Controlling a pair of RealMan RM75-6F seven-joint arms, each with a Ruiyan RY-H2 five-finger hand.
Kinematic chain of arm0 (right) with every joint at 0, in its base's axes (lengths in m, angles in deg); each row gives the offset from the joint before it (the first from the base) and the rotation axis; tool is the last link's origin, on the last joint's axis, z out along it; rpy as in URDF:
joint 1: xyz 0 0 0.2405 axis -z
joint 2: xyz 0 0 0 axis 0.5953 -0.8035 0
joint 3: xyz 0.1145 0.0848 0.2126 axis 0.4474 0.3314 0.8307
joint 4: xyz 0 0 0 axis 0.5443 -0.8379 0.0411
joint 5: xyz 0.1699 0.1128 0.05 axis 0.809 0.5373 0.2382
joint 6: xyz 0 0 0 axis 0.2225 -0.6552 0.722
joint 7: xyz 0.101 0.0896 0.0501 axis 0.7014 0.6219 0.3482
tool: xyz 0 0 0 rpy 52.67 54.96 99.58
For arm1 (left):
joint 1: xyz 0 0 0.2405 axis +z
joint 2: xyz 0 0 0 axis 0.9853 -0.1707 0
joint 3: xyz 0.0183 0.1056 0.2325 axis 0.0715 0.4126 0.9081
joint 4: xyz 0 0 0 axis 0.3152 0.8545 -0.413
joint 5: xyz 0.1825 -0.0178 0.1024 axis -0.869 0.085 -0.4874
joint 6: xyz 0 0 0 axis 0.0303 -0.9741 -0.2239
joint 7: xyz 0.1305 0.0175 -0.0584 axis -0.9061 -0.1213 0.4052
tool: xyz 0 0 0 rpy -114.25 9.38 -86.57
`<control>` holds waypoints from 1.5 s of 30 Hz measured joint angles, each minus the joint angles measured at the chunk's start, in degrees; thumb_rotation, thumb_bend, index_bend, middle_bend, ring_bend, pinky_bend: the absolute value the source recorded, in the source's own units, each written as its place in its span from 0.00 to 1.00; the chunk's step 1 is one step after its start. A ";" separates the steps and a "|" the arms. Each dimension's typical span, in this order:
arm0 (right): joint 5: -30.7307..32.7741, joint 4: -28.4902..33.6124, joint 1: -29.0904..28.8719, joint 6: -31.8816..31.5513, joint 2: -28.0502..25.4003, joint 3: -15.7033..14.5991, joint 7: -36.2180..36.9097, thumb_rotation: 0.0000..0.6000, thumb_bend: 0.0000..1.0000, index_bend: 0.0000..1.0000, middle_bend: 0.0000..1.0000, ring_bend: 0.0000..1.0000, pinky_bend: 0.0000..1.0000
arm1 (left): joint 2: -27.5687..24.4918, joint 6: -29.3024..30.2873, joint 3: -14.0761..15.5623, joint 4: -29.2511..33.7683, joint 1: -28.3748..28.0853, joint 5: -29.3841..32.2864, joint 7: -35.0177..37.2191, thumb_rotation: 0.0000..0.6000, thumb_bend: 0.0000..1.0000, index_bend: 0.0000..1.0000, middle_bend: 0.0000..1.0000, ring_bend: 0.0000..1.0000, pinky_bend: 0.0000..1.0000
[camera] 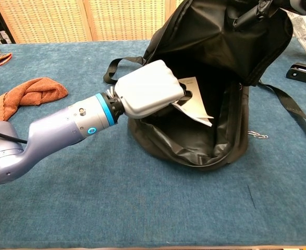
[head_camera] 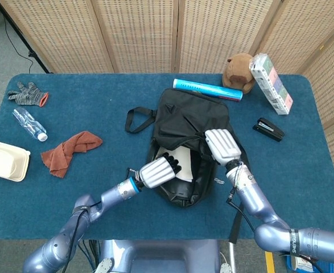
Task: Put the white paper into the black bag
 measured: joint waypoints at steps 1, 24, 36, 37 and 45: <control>0.05 0.11 -0.01 -0.05 -0.15 -0.08 0.00 1.00 0.84 0.60 0.62 0.64 0.43 | 0.00 -0.38 -0.18 0.28 -0.12 0.28 -0.13 1.00 0.54 0.81 0.59 0.59 0.70; 0.20 -2.24 -0.45 -1.57 0.23 -1.33 0.02 1.00 0.84 0.60 0.62 0.64 0.41 | -4.15 5.70 1.50 6.70 2.19 0.49 14.20 1.00 0.00 0.00 0.00 0.03 0.34; 1.17 -4.02 -0.58 -2.12 0.41 -1.58 -0.32 1.00 0.84 0.60 0.62 0.62 0.36 | -11.99 17.46 2.52 14.57 7.42 -0.63 26.36 1.00 0.00 0.00 0.00 0.00 0.22; 1.19 -4.07 -0.47 -2.17 0.27 -1.68 -0.35 1.00 0.84 0.60 0.62 0.62 0.36 | -12.65 17.95 2.58 14.89 7.90 -0.63 26.78 1.00 0.00 0.00 0.00 0.00 0.22; 0.22 -3.82 1.13 -2.94 0.01 -3.04 0.53 1.00 0.84 0.60 0.62 0.62 0.35 | -19.96 22.19 2.44 18.02 12.15 -0.03 29.71 1.00 0.00 0.00 0.00 0.00 0.22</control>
